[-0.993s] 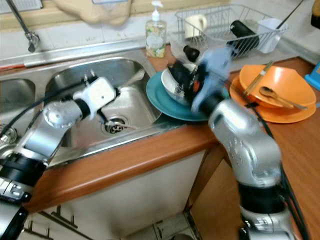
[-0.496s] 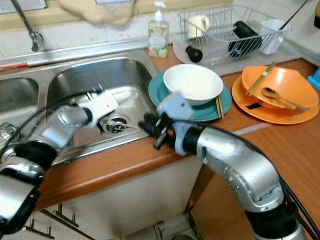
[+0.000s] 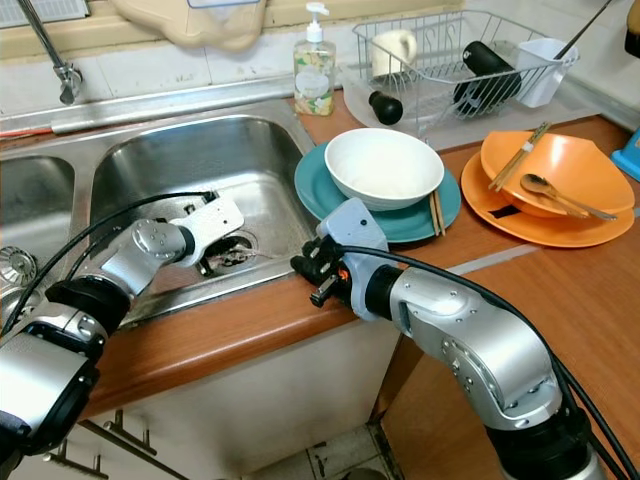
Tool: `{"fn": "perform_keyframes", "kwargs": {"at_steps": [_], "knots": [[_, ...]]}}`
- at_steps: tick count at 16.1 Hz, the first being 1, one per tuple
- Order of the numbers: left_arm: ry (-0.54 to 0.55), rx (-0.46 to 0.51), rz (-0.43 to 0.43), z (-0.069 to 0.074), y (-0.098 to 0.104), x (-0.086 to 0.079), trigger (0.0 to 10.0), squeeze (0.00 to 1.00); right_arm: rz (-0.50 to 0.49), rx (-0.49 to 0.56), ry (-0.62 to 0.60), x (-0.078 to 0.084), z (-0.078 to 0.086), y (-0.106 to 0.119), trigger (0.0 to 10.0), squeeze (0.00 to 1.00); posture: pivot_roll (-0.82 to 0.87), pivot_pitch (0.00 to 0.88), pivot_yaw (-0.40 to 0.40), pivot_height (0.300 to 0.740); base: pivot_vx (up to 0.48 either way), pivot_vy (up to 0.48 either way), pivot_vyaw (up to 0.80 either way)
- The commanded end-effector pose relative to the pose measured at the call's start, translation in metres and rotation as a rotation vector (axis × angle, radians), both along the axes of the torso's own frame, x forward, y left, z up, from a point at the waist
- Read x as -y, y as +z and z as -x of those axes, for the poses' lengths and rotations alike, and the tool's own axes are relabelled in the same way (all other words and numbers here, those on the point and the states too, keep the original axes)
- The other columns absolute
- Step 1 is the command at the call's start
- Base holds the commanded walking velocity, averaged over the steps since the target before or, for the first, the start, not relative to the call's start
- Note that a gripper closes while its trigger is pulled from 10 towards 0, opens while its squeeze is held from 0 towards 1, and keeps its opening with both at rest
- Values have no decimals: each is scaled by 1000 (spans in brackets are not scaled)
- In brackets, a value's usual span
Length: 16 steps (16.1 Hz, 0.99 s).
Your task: Kitchen organization
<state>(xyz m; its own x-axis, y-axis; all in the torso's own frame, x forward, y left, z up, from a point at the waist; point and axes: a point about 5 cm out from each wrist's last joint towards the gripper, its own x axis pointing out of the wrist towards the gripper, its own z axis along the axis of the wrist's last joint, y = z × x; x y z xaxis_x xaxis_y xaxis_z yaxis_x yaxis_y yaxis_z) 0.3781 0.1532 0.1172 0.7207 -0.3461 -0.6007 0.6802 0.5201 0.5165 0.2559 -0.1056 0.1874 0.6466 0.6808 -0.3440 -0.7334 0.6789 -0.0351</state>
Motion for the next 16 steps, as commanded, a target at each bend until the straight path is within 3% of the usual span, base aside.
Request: {"fn": "perform_keyframes", "kwargs": {"at_steps": [1,2,3,4,5,6,7,8,10,13,14,16], "knots": [[-2,10,-6,-1,3,-3,10000,1000,7,7,-36,4,-3,4,10000,0,-168,0,57,740,0,0,0],[9,40,37,-2,5,-3,10000,988,5,11,-65,7,-6,6,10000,0,-168,0,57,740,0,0,0],[25,74,97,-3,9,-2,10000,0,-10,28,-108,12,-11,12,10000,0,-161,0,52,740,0,0,0],[39,93,142,-3,12,-2,10000,0,-32,41,-124,14,-13,16,10000,0,-161,0,52,740,0,0,0],[63,162,264,-5,21,-1,10000,0,-91,84,-209,21,-23,27,10000,706,-159,0,50,740,0,0,0],[70,221,379,-4,31,0,10000,0,-159,126,-292,31,-32,38,10000,1000,-154,0,45,740,0,0,0],[55,251,414,-2,34,0,10000,0,-180,141,-327,36,-36,42,10000,1000,-149,0,42,740,0,0,0],[21,276,510,4,41,4,10000,0,-213,155,-413,49,-45,47,10000,1000,-148,0,40,740,0,0,0],[-20,318,554,17,47,6,10000,0,-150,146,-593,76,-59,46,10000,1000,-143,0,36,740,0,0,0],[-75,351,647,37,60,13,10000,0,-201,95,-776,104,-69,45,10000,1000,-136,0,29,740,0,0,0],[-144,346,709,50,67,20,10000,0,-256,51,-814,113,-71,44,10000,0,-136,0,30,740,0,0,0],[-221,284,766,66,68,26,10000,35,-357,-26,-822,119,-73,40,10000,0,-138,0,33,740,0,0,0]]}}
